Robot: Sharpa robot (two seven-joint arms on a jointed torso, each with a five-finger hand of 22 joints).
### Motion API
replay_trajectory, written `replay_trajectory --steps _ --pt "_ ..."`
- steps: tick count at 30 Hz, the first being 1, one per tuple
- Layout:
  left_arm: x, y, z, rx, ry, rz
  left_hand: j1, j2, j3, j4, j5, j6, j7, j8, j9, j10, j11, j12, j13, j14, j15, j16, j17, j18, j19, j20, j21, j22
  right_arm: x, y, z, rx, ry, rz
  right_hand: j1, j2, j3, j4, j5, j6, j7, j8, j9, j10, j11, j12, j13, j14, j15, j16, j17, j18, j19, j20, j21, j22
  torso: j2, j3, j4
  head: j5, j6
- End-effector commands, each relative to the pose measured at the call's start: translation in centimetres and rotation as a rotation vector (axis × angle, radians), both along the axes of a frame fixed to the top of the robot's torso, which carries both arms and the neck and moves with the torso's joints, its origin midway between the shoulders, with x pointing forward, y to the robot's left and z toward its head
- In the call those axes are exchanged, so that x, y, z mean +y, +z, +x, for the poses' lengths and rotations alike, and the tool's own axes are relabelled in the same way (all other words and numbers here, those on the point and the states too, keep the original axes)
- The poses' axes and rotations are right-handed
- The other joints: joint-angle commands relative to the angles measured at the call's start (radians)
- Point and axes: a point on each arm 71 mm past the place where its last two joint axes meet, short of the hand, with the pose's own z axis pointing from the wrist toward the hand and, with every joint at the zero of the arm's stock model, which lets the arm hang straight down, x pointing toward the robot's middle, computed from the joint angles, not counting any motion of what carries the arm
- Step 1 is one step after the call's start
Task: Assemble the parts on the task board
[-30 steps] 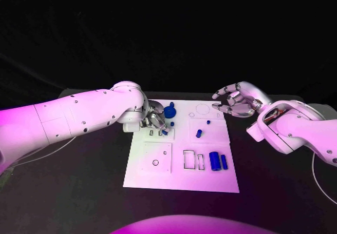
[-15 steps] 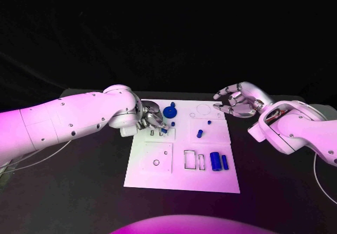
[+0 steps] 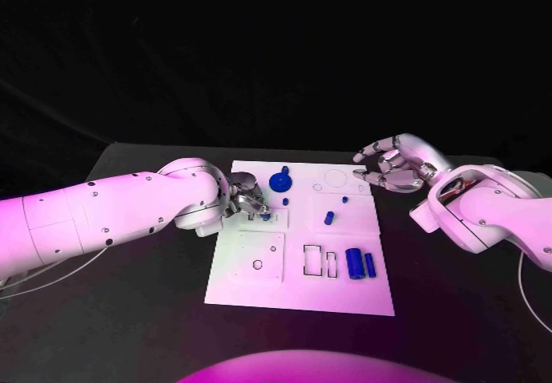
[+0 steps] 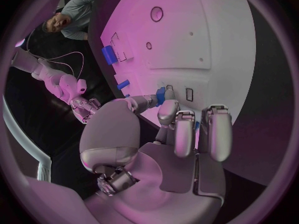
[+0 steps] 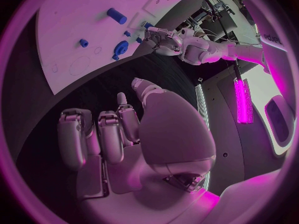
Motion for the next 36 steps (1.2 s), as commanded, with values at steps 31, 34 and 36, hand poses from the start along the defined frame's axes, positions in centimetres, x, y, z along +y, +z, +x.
replay_trajectory --steps 31,34,36 --pt "-0.88 -0.34 -0.24 -0.062 -0.092 0.121 -0.016 -0.010 0.179 -0.179 0.054 0.044 -0.027 0.013 0.006 0.029 -0.006 0.021 0.021 0.104 -0.015 0.004 0.264 -0.016 0.002 -0.012 0.007 0.052 0.04 -0.11 -0.07 0.003 0.012 -0.014 -0.004 -0.011 0.007 0.002 0.005 -0.003 -0.002 0.006 -0.002 0.006 -0.003 0.001 0.070 0.094 -0.008 -0.004 0.227 0.008 0.041 -0.006 -0.006 0.176 0.001 -0.0004 -0.0032 0.002 -0.010" --pt "-0.91 -0.36 -0.20 -0.063 -0.095 0.126 -0.016 -0.010 0.179 -0.179 0.056 0.044 -0.027 0.013 0.006 0.030 -0.006 0.022 0.022 0.104 -0.015 0.004 0.264 -0.016 0.002 -0.012 0.007 0.052 0.05 -0.11 -0.08 0.003 0.013 -0.014 -0.004 -0.011 0.007 0.002 0.005 -0.003 -0.002 0.006 -0.002 0.006 -0.003 0.001 0.070 0.094 -0.008 -0.004 0.227 0.008 0.041 -0.006 -0.006 0.176 0.001 -0.0011 -0.0030 0.001 -0.010" --pt "-0.93 -0.38 -0.16 -0.064 -0.096 0.130 -0.016 -0.010 0.179 -0.179 0.056 0.044 -0.027 0.013 0.006 0.030 -0.006 0.022 0.022 0.104 -0.015 0.004 0.264 -0.016 0.002 -0.012 0.007 0.052 0.05 -0.12 -0.08 0.003 0.013 -0.014 -0.004 -0.011 0.007 0.002 0.005 -0.003 -0.002 0.006 -0.002 0.006 -0.003 0.001 0.070 0.094 -0.008 -0.004 0.227 0.008 0.041 -0.006 -0.006 0.176 0.001 -0.0010 -0.0026 0.002 -0.011"
